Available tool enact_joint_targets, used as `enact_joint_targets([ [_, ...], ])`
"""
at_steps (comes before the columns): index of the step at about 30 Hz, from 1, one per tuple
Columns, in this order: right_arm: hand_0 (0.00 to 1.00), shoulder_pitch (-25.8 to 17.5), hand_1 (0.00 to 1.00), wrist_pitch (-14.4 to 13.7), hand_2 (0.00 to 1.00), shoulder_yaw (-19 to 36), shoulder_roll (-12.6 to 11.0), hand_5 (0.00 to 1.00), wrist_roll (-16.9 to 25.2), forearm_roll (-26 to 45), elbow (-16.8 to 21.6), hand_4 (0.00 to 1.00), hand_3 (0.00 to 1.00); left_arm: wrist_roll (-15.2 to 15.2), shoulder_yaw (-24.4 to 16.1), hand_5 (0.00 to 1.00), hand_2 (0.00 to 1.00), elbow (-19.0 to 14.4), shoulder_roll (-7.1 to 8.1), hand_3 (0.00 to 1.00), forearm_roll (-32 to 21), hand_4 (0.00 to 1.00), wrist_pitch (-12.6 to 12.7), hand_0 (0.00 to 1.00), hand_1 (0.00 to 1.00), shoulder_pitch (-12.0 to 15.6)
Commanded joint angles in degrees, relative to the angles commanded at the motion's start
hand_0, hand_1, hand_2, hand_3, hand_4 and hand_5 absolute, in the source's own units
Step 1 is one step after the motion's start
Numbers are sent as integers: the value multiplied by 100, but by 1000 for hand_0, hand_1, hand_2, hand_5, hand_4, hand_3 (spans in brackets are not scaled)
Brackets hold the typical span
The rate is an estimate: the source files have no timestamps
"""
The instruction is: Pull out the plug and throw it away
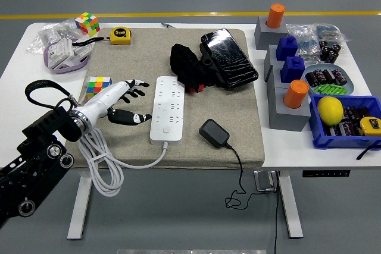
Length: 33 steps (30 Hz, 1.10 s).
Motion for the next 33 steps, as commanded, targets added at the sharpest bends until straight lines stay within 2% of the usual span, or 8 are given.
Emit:
enact_joint_targets([
  [9,568,-72,646,-27,669,60,8,460,-13,-4,13,961,563,4,-42,258,779,-15,-23,872,47,827,7,586,746,97],
  [33,567,-49,646,1,670,134,16,461,-6,-3,9,964,568,25,-57,259,780,-77,19,871,85,826,-17,584,750,-12],
])
